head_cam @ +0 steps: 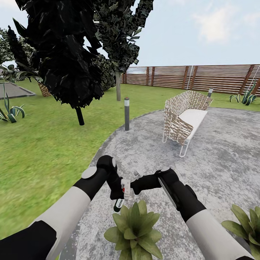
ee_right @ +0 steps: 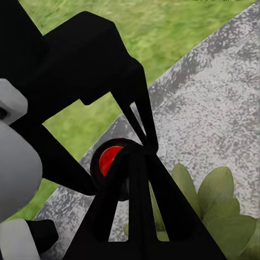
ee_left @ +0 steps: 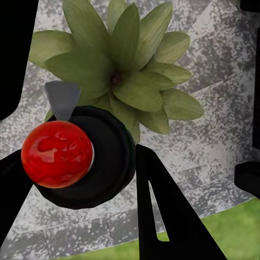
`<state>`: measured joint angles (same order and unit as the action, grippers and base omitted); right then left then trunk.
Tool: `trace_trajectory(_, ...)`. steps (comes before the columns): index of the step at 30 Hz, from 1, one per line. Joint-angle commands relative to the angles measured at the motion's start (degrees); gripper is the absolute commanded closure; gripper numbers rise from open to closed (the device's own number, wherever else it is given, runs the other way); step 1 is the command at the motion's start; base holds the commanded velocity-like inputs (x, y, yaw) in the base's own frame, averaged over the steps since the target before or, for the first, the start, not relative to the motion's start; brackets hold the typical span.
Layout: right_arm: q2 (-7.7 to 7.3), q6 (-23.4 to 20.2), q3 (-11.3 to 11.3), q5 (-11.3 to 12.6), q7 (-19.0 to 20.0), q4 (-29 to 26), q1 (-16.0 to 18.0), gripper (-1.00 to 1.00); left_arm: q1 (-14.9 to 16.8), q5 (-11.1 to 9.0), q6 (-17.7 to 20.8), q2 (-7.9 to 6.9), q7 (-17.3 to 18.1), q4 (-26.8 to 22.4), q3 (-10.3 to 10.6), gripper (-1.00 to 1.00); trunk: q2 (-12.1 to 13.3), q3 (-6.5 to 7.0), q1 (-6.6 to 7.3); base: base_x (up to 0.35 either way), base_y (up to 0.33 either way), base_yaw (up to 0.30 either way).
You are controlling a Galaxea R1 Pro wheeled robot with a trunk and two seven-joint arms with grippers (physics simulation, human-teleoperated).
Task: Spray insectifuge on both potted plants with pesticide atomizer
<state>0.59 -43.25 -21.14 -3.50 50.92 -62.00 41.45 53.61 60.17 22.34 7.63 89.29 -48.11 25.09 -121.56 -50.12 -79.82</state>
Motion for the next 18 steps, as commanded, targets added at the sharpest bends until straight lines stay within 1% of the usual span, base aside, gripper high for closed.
trace_trajectory(1,0.02,-0.26,0.05,-0.37,0.36,-0.05,0.04,1.00,0.06,0.30,0.59,0.01,0.35,-0.05,0.02,1.00,-0.03,-0.06,0.01,0.000,0.000,0.000)
trace_trajectory(9,0.02,-0.26,0.05,-0.37,0.38,-0.05,0.04,1.00,1.58,0.27,0.59,0.00,0.35,-0.05,0.04,1.00,-0.03,-0.06,0.01,0.000,0.000,0.000)
trace_trajectory(18,0.02,-0.24,0.05,-0.37,0.37,-0.05,0.04,1.00,1.76,0.34,0.59,0.01,0.35,0.02,0.04,1.00,-0.03,-0.06,0.01,0.000,0.000,0.000)
